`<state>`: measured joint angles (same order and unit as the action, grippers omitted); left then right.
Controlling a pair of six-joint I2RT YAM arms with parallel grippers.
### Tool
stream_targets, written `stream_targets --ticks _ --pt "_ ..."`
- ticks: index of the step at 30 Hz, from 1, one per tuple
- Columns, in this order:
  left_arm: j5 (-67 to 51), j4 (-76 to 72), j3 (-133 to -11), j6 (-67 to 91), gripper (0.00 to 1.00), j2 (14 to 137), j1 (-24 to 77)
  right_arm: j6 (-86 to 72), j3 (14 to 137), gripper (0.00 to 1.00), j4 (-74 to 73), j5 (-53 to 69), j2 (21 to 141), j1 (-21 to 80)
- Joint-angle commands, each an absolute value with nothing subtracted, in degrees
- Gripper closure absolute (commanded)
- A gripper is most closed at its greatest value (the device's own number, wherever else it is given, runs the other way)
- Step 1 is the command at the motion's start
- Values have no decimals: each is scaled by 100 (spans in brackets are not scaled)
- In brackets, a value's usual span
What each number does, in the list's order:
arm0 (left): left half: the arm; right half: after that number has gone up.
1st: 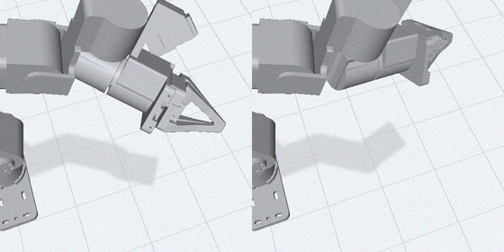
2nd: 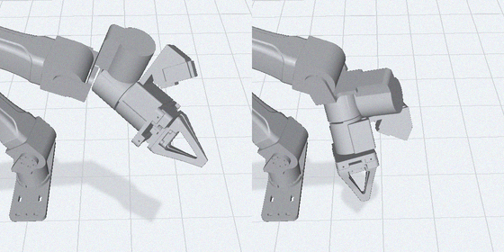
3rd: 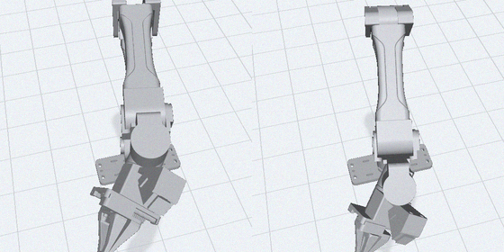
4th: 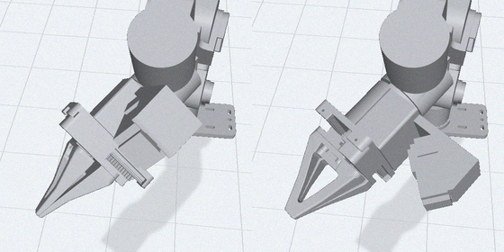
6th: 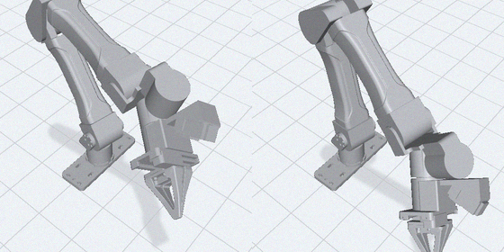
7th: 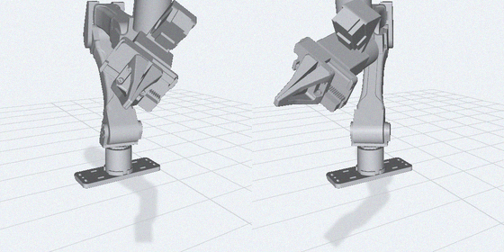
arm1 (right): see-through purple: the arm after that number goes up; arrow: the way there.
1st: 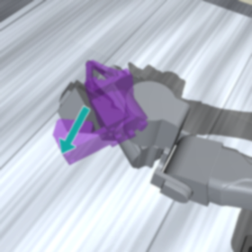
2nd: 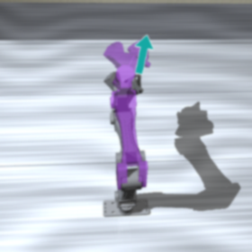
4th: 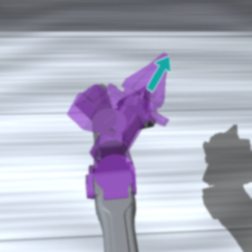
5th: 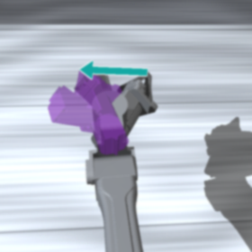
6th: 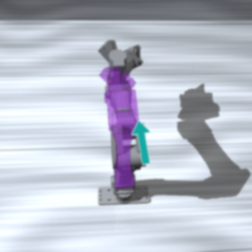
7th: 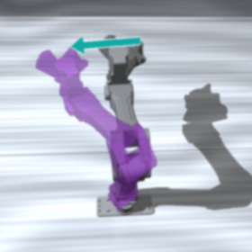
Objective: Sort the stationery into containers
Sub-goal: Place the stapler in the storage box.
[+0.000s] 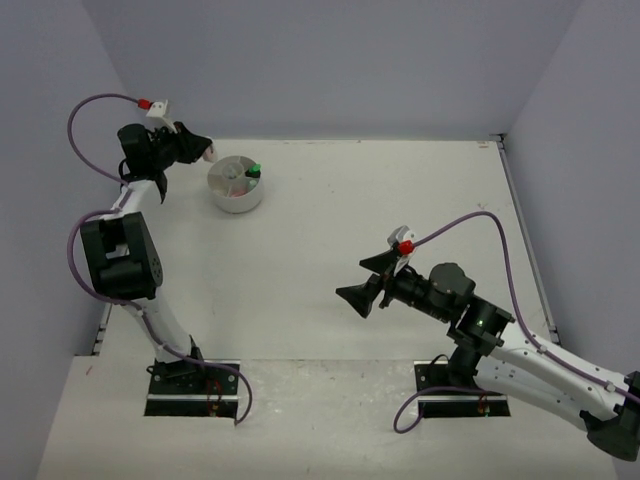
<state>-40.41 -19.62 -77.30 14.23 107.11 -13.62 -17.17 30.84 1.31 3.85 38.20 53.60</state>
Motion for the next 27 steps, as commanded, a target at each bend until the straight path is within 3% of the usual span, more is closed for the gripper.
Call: stream_targets --ticks 1,27 --pt "-5047 -2736 -8001 1075 100 10854 -1310 -1758 3035 1 184 893 3715 5370" --pt "-4844 -2689 -8306 1019 100 11540 -1319 -1705 2866 1 387 993 3877 5362"
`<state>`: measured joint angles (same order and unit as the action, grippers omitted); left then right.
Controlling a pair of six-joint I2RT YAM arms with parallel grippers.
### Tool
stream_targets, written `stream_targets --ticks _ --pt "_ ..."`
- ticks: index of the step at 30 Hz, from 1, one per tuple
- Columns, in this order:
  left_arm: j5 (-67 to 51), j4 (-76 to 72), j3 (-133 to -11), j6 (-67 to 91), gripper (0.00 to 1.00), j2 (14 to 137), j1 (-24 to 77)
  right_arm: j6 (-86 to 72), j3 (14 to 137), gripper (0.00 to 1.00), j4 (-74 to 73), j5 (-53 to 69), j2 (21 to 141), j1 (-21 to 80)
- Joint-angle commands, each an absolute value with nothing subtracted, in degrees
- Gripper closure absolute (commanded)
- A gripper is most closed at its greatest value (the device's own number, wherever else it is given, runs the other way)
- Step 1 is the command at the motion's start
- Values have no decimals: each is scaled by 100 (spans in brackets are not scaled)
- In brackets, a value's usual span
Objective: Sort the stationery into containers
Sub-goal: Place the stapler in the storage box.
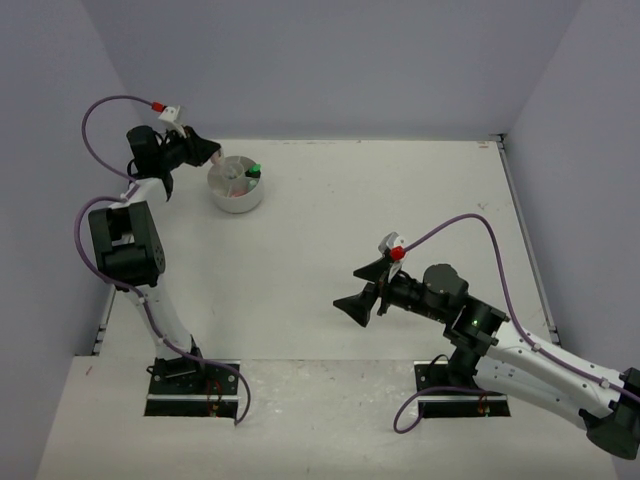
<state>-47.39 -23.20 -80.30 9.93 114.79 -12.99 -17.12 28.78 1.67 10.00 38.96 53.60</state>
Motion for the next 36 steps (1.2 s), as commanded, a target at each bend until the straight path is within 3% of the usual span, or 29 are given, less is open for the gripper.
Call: stream_targets --ticks 1,22,24,28,32,36 --pt "-4850 -2697 -8306 1020 100 11540 -1326 -1705 2858 1 402 985 3868 5369" --pt "-4750 -2811 -8063 1173 100 11327 -1318 -1714 2852 1 413 940 3995 5370" --pt "-4515 -2949 -7966 1267 100 11151 -1322 -1714 2860 1 400 945 4004 5365" --pt "-2624 -2604 -7828 1553 100 10456 -1312 -1705 2863 1 389 927 4006 5370" --pt "-1540 -2251 -7413 2019 100 9732 -1318 -1686 2904 1 339 847 4082 5363" --pt "-1384 -1943 -7121 2279 100 9246 -1311 -1670 2918 1 292 785 4080 5370"
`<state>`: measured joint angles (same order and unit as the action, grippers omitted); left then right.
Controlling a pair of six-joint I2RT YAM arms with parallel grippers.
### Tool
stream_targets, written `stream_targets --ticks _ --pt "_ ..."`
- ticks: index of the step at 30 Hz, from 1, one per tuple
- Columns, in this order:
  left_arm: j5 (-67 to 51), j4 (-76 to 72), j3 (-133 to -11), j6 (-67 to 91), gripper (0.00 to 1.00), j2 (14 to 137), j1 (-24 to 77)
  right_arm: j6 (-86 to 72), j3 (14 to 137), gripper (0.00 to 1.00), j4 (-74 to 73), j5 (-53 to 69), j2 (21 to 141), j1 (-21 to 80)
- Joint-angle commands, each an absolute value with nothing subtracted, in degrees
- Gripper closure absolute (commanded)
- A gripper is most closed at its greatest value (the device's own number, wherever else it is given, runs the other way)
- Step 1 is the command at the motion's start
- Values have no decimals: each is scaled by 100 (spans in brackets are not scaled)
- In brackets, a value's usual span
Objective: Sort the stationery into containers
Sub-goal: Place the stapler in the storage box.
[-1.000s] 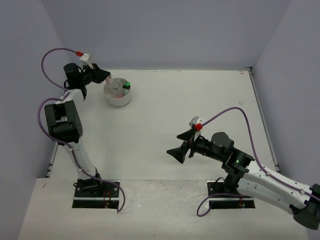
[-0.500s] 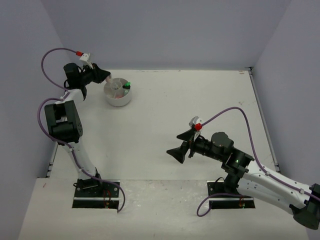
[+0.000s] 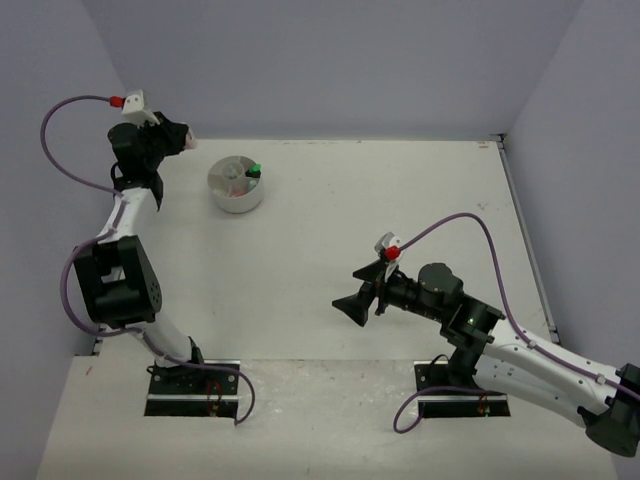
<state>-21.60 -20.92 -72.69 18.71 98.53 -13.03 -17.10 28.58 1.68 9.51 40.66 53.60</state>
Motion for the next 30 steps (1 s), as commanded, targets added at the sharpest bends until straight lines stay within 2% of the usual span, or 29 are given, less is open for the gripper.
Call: stream_targets --ticks 1,15,20,30 --pt "-1292 -1691 -7088 2354 100 9052 -1310 -1676 2899 1 303 770 4059 5364" --pt "-1354 -902 -6599 2428 100 8419 -1273 -1687 2848 1 324 660 3966 5369" --pt "-1382 -310 -6796 2257 100 8555 -1228 -1687 2860 1 331 662 4025 5367" --pt "-1476 -182 -6911 2224 100 8683 -1204 -1687 2856 1 334 633 4087 5370"
